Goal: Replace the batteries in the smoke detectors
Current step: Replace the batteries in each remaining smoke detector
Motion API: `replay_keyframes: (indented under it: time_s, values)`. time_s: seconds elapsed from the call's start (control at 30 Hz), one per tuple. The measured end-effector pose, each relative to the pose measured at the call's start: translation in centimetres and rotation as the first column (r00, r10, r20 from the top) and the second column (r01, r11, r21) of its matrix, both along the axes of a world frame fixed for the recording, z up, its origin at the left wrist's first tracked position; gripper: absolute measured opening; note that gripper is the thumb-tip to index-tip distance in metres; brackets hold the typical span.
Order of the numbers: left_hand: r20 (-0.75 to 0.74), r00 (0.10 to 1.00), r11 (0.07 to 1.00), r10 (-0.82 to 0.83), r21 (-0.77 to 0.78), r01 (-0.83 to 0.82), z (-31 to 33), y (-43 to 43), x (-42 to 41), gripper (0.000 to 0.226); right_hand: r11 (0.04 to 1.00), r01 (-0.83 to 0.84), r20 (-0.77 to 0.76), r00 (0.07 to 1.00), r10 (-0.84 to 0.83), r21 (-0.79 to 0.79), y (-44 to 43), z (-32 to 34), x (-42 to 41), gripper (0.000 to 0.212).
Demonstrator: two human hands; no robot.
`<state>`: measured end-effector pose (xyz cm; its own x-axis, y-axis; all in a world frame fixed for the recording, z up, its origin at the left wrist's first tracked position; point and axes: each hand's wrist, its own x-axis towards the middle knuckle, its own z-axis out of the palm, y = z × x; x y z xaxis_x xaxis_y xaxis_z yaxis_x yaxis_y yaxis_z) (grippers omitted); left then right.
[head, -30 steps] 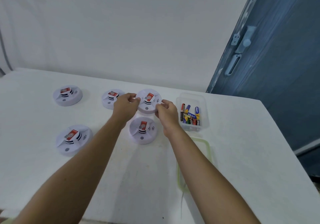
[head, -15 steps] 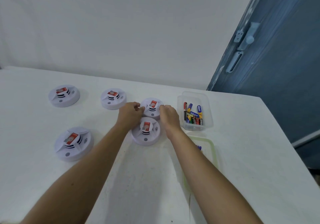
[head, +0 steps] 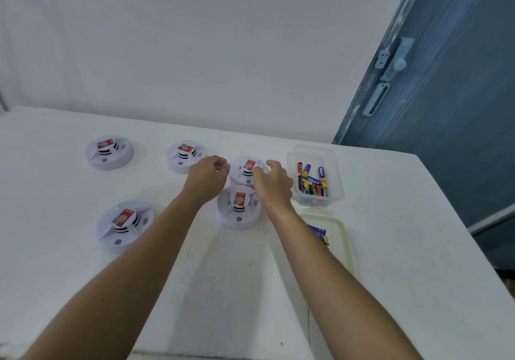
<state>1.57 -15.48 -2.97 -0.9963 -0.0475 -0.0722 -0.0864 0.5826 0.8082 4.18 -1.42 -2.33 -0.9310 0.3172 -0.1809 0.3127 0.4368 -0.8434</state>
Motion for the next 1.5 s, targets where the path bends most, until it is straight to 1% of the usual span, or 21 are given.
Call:
replay_keyframes:
  time_s: [0.1, 0.2, 0.27, 0.37, 0.47, 0.57, 0.6, 0.67, 0.7, 0.73, 0.77, 0.8, 0.9, 1.0, 1.03, 1.1, 1.17, 1.27, 1.33, 1.4, 1.5]
  values:
    - [-0.05, 0.998, 0.999, -0.047, 0.01, 0.048, 1.6, -1.2, 1.4, 0.028, 0.997, -0.074, -0.181, 0.981, 0.075, 0.015, -1.6, 1.1, 1.4, 0.04]
    - [-0.139, 0.989, 0.998, -0.058, -0.04, 0.053, 2.7, -3.4, 3.5, 0.025, 0.971, -0.207, -0.272, 0.947, 0.169, -0.117, -3.8, 2.0, 3.2, 0.034]
    - [-0.203, 0.978, 0.992, -0.046, -0.122, 0.021, 3.0, -5.3, 5.0, 0.026, 0.928, -0.295, -0.254, 0.938, 0.236, -0.227, -5.4, 2.3, 4.3, 0.028]
    - [-0.193, 0.981, 0.966, 0.002, -0.252, -0.051, 1.9, -8.7, 6.6, 0.023, 0.885, -0.363, -0.166, 0.93, 0.327, -0.291, -7.7, 1.8, 5.3, 0.027]
    - [-0.115, 0.982, 0.917, 0.15, -0.356, -0.182, 0.2, -12.4, 7.6, 0.026, 0.859, -0.42, -0.043, 0.903, 0.427, -0.293, -10.1, 0.6, 5.8, 0.03]
    - [0.028, 0.944, 0.859, 0.33, -0.425, -0.287, -0.7, -14.4, 8.9, 0.047, 0.84, -0.478, 0.07, 0.858, 0.509, -0.256, -12.0, -0.3, 6.2, 0.044]
    - [0.067, 0.926, 0.843, 0.371, -0.443, -0.306, -0.9, -14.7, 9.3, 0.052, 0.832, -0.496, 0.093, 0.843, 0.53, -0.25, -12.5, -0.6, 6.2, 0.051]
    - [0.118, 0.913, 0.82, 0.391, -0.496, -0.287, -1.1, -15.0, 10.0, 0.056, 0.82, -0.514, 0.129, 0.822, 0.555, -0.25, -13.4, -0.7, 6.5, 0.058]
    - [0.135, 0.913, 0.813, 0.385, -0.517, -0.266, -1.3, -15.1, 10.3, 0.056, 0.813, -0.515, 0.123, 0.819, 0.56, -0.27, -13.8, -0.8, 6.6, 0.052]
    - [0.145, 0.917, 0.815, 0.371, -0.525, -0.247, -1.6, -15.2, 10.5, 0.057, 0.811, -0.51, 0.115, 0.822, 0.558, -0.285, -14.1, -1.0, 6.7, 0.035]
    - [0.143, 0.922, 0.82, 0.359, -0.52, -0.238, -1.9, -15.3, 10.6, 0.057, 0.816, -0.498, 0.123, 0.827, 0.549, -0.293, -14.5, -1.0, 6.8, 0.011]
    - [0.137, 0.923, 0.829, 0.358, -0.502, -0.247, -2.0, -15.3, 10.8, 0.058, 0.815, -0.491, 0.118, 0.83, 0.545, -0.309, -15.0, -0.9, 7.0, 0.008]
    - [0.116, 0.917, 0.847, 0.383, -0.441, -0.298, -1.9, -14.7, 11.1, 0.064, 0.803, -0.488, 0.101, 0.83, 0.548, -0.342, -15.9, -1.3, 7.0, 0.021]
    - [0.088, 0.921, 0.874, 0.379, -0.361, -0.325, -1.5, -14.0, 11.4, 0.059, 0.797, -0.457, 0.048, 0.856, 0.515, -0.395, -16.1, -1.4, 7.2, 0.018]
    - [0.075, 0.93, 0.894, 0.361, -0.311, -0.322, -1.4, -13.9, 11.5, 0.055, 0.798, -0.438, 0.037, 0.868, 0.496, -0.413, -16.1, -1.3, 7.4, 0.021]
    - [0.051, 0.945, 0.94, 0.323, -0.137, -0.314, -0.8, -13.5, 11.6, 0.053, 0.784, -0.394, 0.022, 0.888, 0.46, -0.48, -16.0, -1.4, 7.7, 0.031]
    - [0.002, 0.953, 0.953, 0.304, -0.001, -0.304, 0.1, -13.0, 11.8, 0.062, 0.738, -0.358, -0.015, 0.904, 0.426, -0.573, -15.9, -1.0, 8.0, 0.032]
    - [-0.152, 0.947, 0.959, 0.282, 0.046, -0.279, 1.4, -12.4, 11.7, 0.079, 0.626, -0.269, -0.039, 0.934, 0.356, -0.732, -15.0, -0.8, 7.7, 0.046]
    - [-0.267, 0.917, 0.956, 0.295, 0.09, -0.281, 2.3, -11.6, 11.6, 0.073, 0.536, -0.211, -0.059, 0.956, 0.287, -0.817, -14.4, -1.1, 7.3, 0.038]
    - [-0.35, 0.891, 0.957, 0.287, 0.148, -0.25, 3.1, -10.7, 11.6, 0.063, 0.457, -0.144, -0.033, 0.97, 0.242, -0.878, -14.1, -0.6, 7.3, 0.04]
    - [-0.47, 0.865, 0.983, 0.175, 0.141, -0.122, 3.3, -9.6, 11.8, 0.052, 0.308, -0.13, -0.044, 0.962, 0.271, -0.942, -12.9, 0.7, 7.1, 0.045]
